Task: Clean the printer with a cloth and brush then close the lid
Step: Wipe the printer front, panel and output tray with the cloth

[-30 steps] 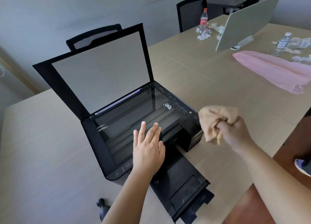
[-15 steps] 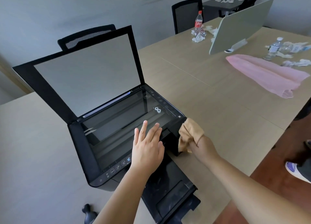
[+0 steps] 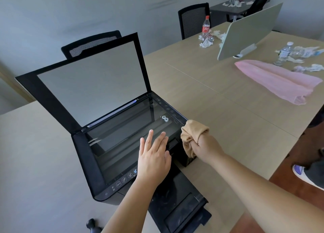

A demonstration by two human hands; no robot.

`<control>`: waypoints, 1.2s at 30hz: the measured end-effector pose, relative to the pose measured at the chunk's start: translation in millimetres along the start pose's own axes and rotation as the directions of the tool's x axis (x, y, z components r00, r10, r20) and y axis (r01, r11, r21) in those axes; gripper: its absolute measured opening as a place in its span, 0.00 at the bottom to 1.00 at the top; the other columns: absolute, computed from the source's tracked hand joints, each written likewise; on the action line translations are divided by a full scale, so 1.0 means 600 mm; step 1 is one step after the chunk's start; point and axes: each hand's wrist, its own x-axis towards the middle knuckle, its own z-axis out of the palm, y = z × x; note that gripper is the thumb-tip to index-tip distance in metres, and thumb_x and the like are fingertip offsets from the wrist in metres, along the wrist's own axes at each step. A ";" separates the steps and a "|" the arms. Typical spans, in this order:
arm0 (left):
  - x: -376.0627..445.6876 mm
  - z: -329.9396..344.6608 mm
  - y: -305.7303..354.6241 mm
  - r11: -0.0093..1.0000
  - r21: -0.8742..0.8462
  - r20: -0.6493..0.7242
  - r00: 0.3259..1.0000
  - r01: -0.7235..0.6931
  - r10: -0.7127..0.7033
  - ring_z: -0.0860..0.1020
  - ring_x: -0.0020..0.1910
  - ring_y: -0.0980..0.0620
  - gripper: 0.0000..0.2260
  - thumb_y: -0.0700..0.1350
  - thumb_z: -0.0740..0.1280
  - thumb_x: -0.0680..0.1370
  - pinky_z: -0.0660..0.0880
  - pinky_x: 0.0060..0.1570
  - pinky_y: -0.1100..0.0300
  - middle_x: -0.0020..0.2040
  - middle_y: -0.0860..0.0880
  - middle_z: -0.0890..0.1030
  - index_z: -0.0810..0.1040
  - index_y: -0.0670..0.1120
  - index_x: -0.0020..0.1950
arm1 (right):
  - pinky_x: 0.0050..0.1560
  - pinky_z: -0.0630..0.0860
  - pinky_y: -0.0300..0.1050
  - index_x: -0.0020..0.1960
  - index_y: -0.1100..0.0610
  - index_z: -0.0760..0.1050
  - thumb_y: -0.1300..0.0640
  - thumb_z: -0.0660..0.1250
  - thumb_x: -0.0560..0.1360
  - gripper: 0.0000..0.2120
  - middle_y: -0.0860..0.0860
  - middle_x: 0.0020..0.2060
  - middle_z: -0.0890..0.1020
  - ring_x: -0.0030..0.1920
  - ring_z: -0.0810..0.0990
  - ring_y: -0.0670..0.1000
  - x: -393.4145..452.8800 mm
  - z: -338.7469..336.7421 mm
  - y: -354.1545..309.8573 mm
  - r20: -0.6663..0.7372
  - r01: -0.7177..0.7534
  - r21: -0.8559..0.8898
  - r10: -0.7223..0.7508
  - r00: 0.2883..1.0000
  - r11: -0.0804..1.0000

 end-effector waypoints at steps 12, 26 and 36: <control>0.006 -0.004 -0.009 0.998 0.004 -0.003 0.998 0.060 -0.060 0.61 0.75 0.42 0.22 0.50 0.56 0.76 0.53 0.71 0.43 0.70 0.52 0.73 0.74 0.46 0.68 | 0.40 0.75 0.44 0.52 0.41 0.70 0.58 0.56 0.76 0.13 0.47 0.36 0.77 0.36 0.75 0.47 0.031 0.006 0.011 -0.011 0.091 0.021 -0.091 0.996 0.996; 0.066 0.005 0.032 0.900 0.035 0.059 0.898 0.435 -0.437 0.41 0.78 0.45 0.26 0.56 0.52 0.81 0.43 0.74 0.44 0.80 0.52 0.44 0.58 0.47 0.77 | 0.71 0.55 0.48 0.73 0.54 0.63 0.49 0.53 0.79 0.23 0.58 0.69 0.69 0.71 0.59 0.58 0.150 -0.008 0.005 0.336 0.237 -0.282 -0.135 0.932 0.930; 0.064 0.012 0.040 0.853 0.101 -0.019 0.858 0.513 -0.514 0.41 0.78 0.47 0.25 0.56 0.52 0.81 0.40 0.73 0.47 0.80 0.52 0.47 0.62 0.47 0.76 | 0.58 0.72 0.49 0.58 0.56 0.73 0.56 0.56 0.77 0.13 0.53 0.49 0.80 0.55 0.77 0.54 0.207 -0.020 0.021 0.520 0.243 -0.138 -0.139 0.843 0.960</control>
